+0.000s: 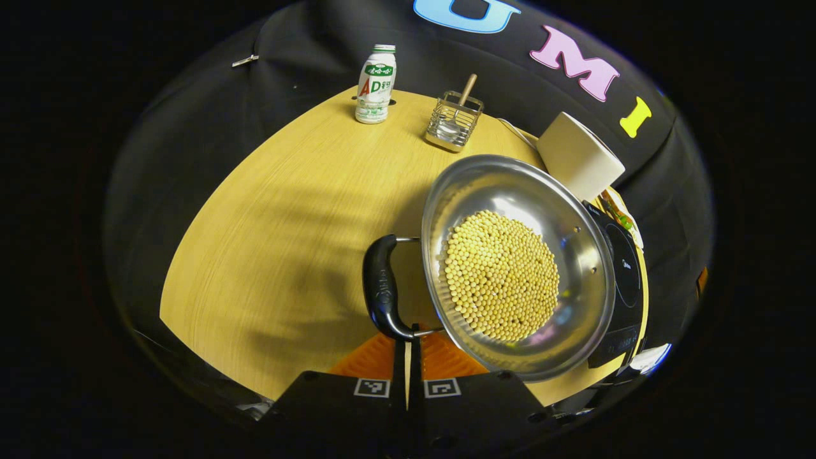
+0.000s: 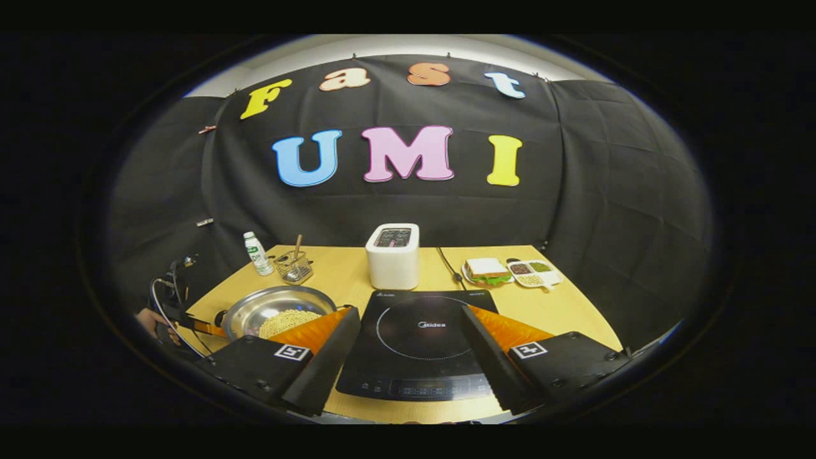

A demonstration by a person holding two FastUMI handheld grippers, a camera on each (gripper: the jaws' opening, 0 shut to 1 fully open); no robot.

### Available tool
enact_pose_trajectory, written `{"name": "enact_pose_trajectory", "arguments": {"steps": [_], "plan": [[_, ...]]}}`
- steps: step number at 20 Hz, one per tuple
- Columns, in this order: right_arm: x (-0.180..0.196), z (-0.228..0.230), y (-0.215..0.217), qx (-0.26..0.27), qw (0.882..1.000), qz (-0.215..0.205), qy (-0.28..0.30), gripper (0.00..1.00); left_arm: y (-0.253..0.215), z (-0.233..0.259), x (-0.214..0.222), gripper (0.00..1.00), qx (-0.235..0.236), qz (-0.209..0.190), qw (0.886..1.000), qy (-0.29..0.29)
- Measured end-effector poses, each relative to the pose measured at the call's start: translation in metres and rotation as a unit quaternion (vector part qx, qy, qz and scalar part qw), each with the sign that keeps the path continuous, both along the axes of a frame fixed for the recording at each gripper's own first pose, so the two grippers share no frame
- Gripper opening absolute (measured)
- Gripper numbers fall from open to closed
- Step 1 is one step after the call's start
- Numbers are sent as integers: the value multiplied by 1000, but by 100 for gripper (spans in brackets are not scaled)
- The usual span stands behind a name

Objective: First push the handle of the pot to place it horizontally, then grasp the pot with both hands and set it on the induction cooktop.

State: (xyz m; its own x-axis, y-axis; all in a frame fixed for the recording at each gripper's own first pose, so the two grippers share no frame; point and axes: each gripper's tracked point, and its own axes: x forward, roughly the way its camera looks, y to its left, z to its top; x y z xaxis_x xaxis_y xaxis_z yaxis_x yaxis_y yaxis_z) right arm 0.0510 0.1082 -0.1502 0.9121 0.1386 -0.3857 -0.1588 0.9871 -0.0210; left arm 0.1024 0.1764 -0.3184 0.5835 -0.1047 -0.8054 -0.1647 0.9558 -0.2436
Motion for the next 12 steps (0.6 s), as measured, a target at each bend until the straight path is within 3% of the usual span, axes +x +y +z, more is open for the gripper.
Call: {"name": "enact_pose_trajectory", "arguments": {"steps": [12], "plan": [[7,-25,21,-1,1000,12,27,99,34,-8,47,5,31,5,999,-12]]}}
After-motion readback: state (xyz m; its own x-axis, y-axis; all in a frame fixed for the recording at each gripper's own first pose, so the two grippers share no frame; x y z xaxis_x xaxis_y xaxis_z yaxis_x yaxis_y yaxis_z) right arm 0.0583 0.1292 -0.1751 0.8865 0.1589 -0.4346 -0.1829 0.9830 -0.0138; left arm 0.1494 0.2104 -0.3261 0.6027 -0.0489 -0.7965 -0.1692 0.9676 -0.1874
